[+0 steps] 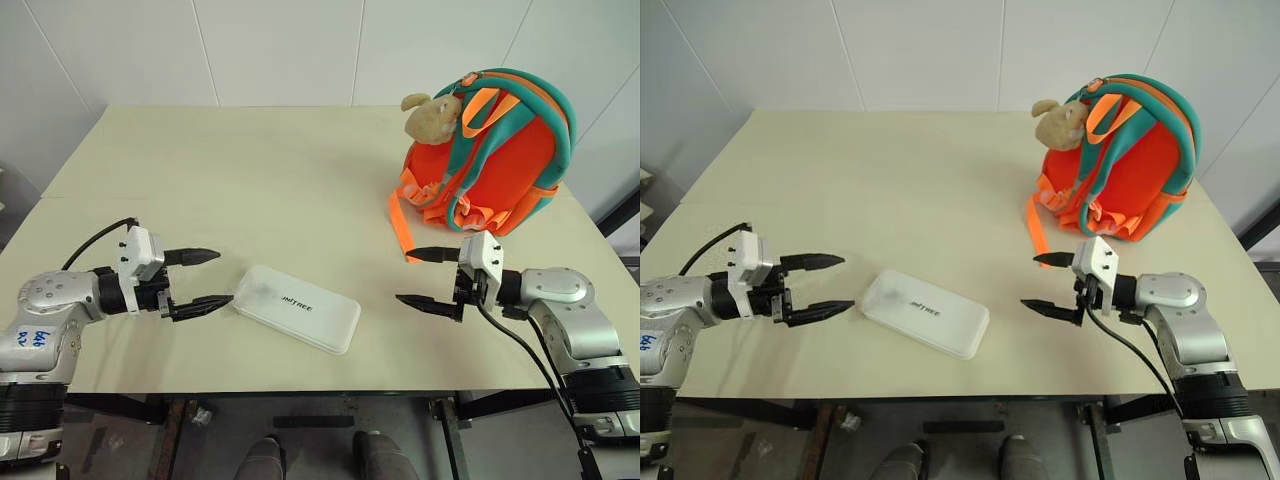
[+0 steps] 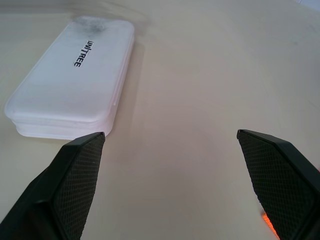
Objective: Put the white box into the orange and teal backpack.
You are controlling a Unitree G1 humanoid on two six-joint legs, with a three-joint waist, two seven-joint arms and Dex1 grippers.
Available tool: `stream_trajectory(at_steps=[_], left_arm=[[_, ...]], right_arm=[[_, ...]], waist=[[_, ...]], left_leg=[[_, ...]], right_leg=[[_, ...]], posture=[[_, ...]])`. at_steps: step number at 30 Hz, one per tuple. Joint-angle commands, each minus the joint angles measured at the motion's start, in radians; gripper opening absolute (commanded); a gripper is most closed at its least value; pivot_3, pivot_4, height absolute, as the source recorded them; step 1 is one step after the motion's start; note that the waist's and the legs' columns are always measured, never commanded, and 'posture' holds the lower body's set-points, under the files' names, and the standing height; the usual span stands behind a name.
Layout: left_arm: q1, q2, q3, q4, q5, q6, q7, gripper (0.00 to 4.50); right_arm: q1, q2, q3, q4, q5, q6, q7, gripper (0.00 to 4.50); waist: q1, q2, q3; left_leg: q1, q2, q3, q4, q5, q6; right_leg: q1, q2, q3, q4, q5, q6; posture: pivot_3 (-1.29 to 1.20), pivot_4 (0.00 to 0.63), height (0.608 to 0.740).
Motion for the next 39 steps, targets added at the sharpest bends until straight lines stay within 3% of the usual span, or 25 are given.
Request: stream_trajectory(at_steps=[1,8,10,15,22,23,24,39], left_arm=[[-0.012,0.01,0.015,-0.03,-0.01,-0.005,-0.004,4.5],[-0.027,0.01,0.013,0.005,0.01,-0.042,-0.012,4.5],[-0.038,0.008,0.016,0.033,0.016,-0.061,-0.018,4.31],[-0.063,0.021,0.037,0.108,0.019,-0.092,-0.036,2.99],[-0.131,0.009,-0.009,0.314,0.112,-0.231,-0.047,0.72],[-0.138,0.003,-0.021,0.33,0.117,-0.225,-0.055,0.39],[-0.143,0.001,-0.037,0.343,0.12,-0.214,-0.069,0.1],[-0.248,-0.141,-0.148,0.487,0.209,-0.27,-0.056,0.1]], right_arm=[[-0.018,-0.009,-0.025,-0.034,0.017,0.012,-0.008,4.48],[-0.031,0.012,0.015,-0.032,-0.004,0.022,-0.011,4.48],[-0.028,0.016,0.016,-0.033,-0.002,0.025,-0.016,4.1],[0.01,0.015,0.039,-0.034,-0.03,0.007,-0.025,2.59],[0.102,0.029,0.065,-0.07,-0.036,-0.004,-0.019,0.13],[0.116,0.03,0.073,-0.076,-0.04,-0.001,-0.018,0.0],[0.128,0.029,0.081,-0.085,-0.044,-0.001,-0.015,0.0],[0.167,0.122,0.172,-0.184,-0.076,0.087,-0.111,0.0]], waist=[[0.0,0.0,0.0],[0.001,0.0,0.0],[0.001,0.0,0.0],[0.001,0.0,0.0],[0.002,0.0,0.0],[0.002,0.0,0.0],[0.001,0.0,0.0],[0.0,0.0,0.0]], left_leg=[[0.0,0.0,0.0,0.0,0.0,0.0],[0.0,0.0,0.0,0.0,0.0,0.0],[0.0,0.0,0.0,0.0,0.0,0.0],[0.0,0.0,0.0,0.0,0.0,0.0],[0.0,0.0,0.0,0.001,0.0,0.0],[0.0,0.0,0.0,0.002,0.0,0.0],[0.0,0.0,0.0,0.002,0.0,0.0],[0.0,-0.001,0.0,0.011,0.0,0.0]], right_leg=[[0.0,0.0,0.0,0.0,0.0,0.0],[0.0,0.0,0.0,0.0,0.0,0.0],[0.0,0.0,0.0,0.0,0.0,0.0],[0.0,0.0,0.0,0.001,0.0,0.0],[0.0,0.0,0.0,0.001,0.0,0.0],[0.0,0.0,0.0,0.002,0.0,0.0],[0.0,0.0,0.0,0.002,0.0,0.0],[0.001,0.001,0.0,0.008,0.001,0.002]], posture=[[0.0,0.15,0.74],[0.0,0.15,0.74],[0.0,0.15,0.74],[0.0,0.15,0.74],[0.0,0.15,0.74],[0.0,0.15,0.74],[0.0,0.15,0.74],[0.0,0.15,0.74]])
